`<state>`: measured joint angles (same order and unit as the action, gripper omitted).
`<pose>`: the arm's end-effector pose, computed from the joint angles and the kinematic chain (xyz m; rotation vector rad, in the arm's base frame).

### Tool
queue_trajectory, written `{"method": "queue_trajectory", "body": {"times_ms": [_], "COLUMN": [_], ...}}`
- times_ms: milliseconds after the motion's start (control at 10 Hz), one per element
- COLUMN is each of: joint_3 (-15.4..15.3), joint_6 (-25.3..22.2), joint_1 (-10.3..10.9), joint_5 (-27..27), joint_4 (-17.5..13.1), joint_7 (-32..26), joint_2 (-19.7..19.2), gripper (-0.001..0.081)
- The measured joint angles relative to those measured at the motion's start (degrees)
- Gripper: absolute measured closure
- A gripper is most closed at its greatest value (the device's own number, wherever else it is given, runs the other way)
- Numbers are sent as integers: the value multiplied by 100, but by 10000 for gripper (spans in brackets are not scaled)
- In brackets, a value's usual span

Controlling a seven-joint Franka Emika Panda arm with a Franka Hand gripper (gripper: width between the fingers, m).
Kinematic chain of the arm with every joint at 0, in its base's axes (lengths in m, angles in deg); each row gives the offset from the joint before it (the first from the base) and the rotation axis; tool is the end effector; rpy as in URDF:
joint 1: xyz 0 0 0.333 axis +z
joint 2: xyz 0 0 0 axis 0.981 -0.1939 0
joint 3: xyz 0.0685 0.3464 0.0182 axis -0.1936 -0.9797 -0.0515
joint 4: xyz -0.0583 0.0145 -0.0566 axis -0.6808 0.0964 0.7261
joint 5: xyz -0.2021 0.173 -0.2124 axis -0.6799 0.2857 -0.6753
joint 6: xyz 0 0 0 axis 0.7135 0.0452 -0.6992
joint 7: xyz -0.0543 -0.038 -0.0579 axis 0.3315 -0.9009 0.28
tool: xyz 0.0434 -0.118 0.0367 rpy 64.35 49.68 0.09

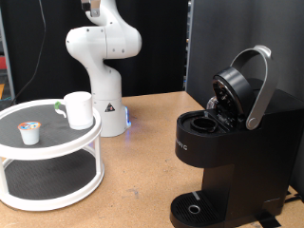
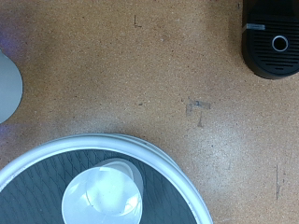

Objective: Make a cup of coffee with the keurig machine

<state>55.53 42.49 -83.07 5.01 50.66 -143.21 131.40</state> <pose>0.2218 -0.0786 0.5934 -2.8306 -1.2728 -0.0453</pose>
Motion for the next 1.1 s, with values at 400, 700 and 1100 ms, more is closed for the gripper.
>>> {"method": "queue_trajectory", "body": {"times_ms": [400,700,1100], "joint_3": [101,511,758], "joint_6": [100,524,549], "joint_1": [-49,-180,-192], "joint_5": [-332,-693,-718], "joint_4": [91,78,-60], "joint_7": [-59,-351,-563], "joint_2": [-102,-421,-650], "gripper": [-2,-2,-2]}}
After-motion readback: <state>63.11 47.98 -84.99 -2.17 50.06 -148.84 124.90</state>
